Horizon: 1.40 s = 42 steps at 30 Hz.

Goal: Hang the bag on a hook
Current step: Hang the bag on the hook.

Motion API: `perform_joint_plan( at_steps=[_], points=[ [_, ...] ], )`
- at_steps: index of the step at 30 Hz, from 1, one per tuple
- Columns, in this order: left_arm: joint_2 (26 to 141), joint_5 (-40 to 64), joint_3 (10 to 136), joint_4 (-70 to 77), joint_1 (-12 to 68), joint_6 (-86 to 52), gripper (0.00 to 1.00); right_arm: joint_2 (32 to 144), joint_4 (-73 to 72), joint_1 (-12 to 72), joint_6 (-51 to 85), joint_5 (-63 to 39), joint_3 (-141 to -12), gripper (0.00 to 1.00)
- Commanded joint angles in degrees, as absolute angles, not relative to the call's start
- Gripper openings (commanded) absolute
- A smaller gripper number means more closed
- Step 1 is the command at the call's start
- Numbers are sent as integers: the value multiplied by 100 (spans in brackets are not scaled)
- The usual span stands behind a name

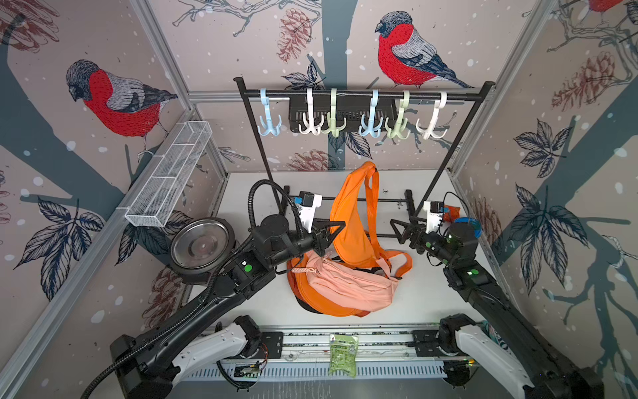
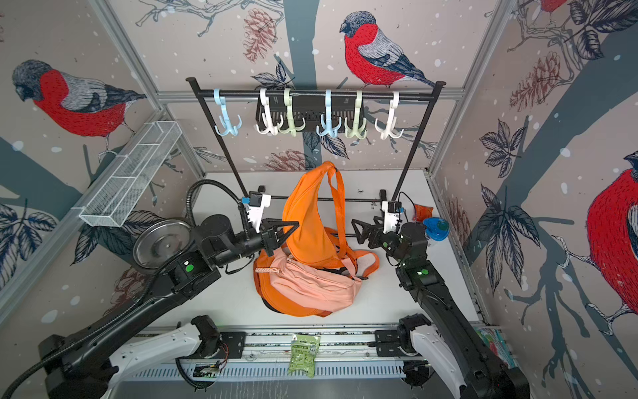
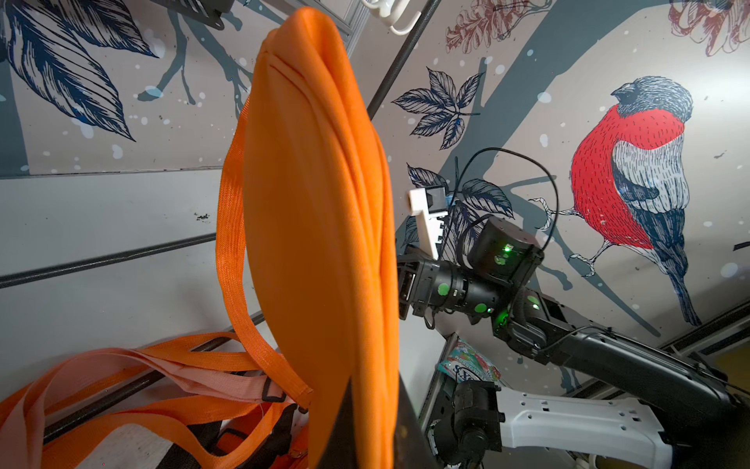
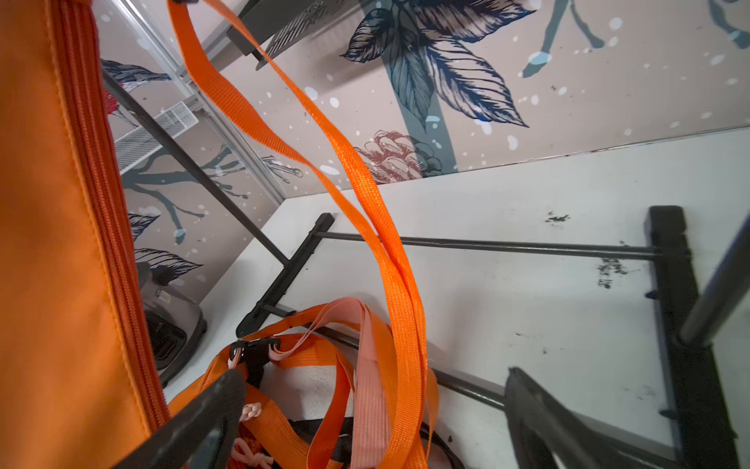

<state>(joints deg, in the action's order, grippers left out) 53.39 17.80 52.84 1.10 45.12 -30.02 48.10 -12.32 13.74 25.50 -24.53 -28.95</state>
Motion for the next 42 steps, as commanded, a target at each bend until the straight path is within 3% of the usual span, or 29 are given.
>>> perform_joint_plan(
  at_steps=[1,5,9,22,26,38,42],
  points=[
    [5276,2029,5320,536,4500,-2924,0,5089,-2127,1310,2732,-3170,-2736,100],
    [5182,2152,5301,580,4504,-2899,0,5683,-2546,1310,2621,-3305,-2599,100],
    [5081,2212,5276,612,4500,-2905,0,6394,-2777,1326,2412,-3537,-2728,90],
    [4855,2190,5080,666,4500,-3006,0,7851,-3131,1812,2058,-3346,-3377,80],
    [4761,2170,5055,619,4500,-2997,0,8179,-3277,1826,2100,-3395,-3552,67],
    [4437,1960,4775,527,4500,-3004,0,8277,-3250,1862,2063,-3397,-3701,14],
    [4269,1823,4622,536,4502,-3015,0,7968,-2844,1868,2013,-3048,-3733,5]
  ],
)
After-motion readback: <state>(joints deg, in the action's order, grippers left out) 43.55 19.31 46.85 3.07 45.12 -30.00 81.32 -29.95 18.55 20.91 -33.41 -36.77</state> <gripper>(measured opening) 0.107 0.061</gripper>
